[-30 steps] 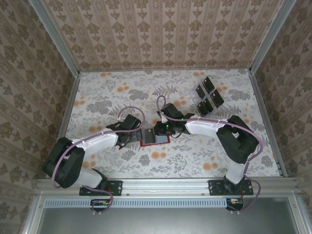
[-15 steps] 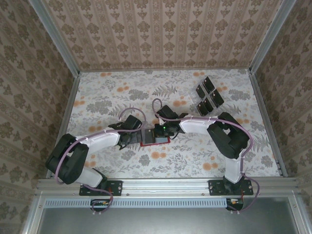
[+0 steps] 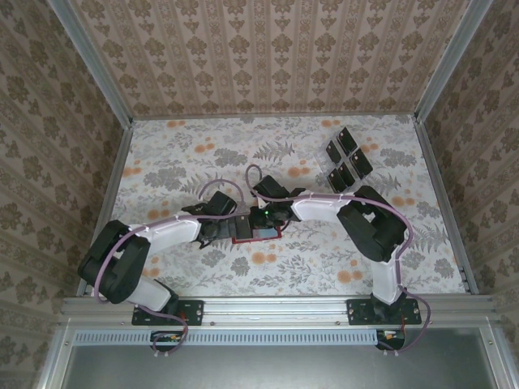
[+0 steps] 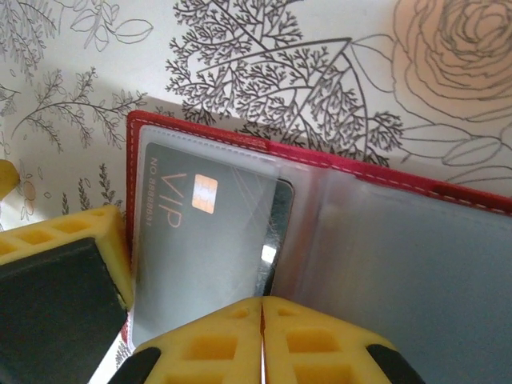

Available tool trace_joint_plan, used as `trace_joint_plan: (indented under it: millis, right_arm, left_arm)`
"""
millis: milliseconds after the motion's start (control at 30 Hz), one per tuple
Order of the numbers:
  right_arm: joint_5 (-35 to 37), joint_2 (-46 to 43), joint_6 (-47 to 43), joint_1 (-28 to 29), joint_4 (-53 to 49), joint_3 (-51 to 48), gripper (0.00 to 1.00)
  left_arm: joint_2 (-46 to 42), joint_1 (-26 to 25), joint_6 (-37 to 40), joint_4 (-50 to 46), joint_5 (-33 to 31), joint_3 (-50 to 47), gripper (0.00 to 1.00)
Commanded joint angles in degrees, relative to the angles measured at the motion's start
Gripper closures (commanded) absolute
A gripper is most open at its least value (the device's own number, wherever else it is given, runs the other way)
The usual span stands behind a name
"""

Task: Put the credit cards into the card holder
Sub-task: Insert the credit card into the card slot.

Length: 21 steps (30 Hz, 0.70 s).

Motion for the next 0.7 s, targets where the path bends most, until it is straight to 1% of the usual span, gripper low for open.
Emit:
trace_joint_plan:
  millis: [0, 167, 267, 333, 400, 467, 500, 567, 667]
  right_arm:
    - [-1.8, 2.0, 0.9, 0.6, -0.5, 2.2, 0.92]
    - [-2.8, 2.4, 1.1, 0.7, -0.5, 3.4, 0.92]
    - [-2.5, 0.2, 0.5, 0.3, -1.1, 3.2, 0.91]
    - [-2.5, -2.2, 0.6, -0.4, -0.9, 2.3, 0.89]
    - [-2.0, -4.9, 0.4, -1.3, -1.2, 1.3, 0.81]
    - [-1.2, -7.4, -0.3, -2.2, -2.3, 0.5, 0.70]
    - [-0.7, -8.4, -0.6, -2.6, -2.9, 0.2, 0.66]
    - [0.3, -10.0, -1.6, -3.3, -4.0, -0.5, 0.60]
    - [2.1, -10.9, -3.2, -3.8, -6.6, -0.7, 0.54]
  left_arm:
    - [1.7, -0.1, 0.8, 1.2, 1.2, 0.0, 0.00]
    - [1.5, -0.2, 0.8, 1.4, 1.4, 0.0, 0.00]
    - [0.9, -0.2, 1.1, 1.0, 1.3, 0.3, 0.00]
    - [0.1, -0.1, 1.2, 0.6, 1.2, 0.5, 0.00]
    - [-0.9, 0.0, 1.4, 0.2, 1.1, 0.7, 0.00]
    - [-2.3, 0.2, 1.7, -0.6, 1.1, 1.0, 0.00]
    - [-3.0, 0.4, 1.8, -1.0, 1.1, 1.1, 0.00]
    - [-4.4, 0.8, 2.0, -1.5, 1.0, 1.2, 0.00]
    - [-6.6, 1.4, 2.2, -2.0, 1.1, 1.4, 0.00]
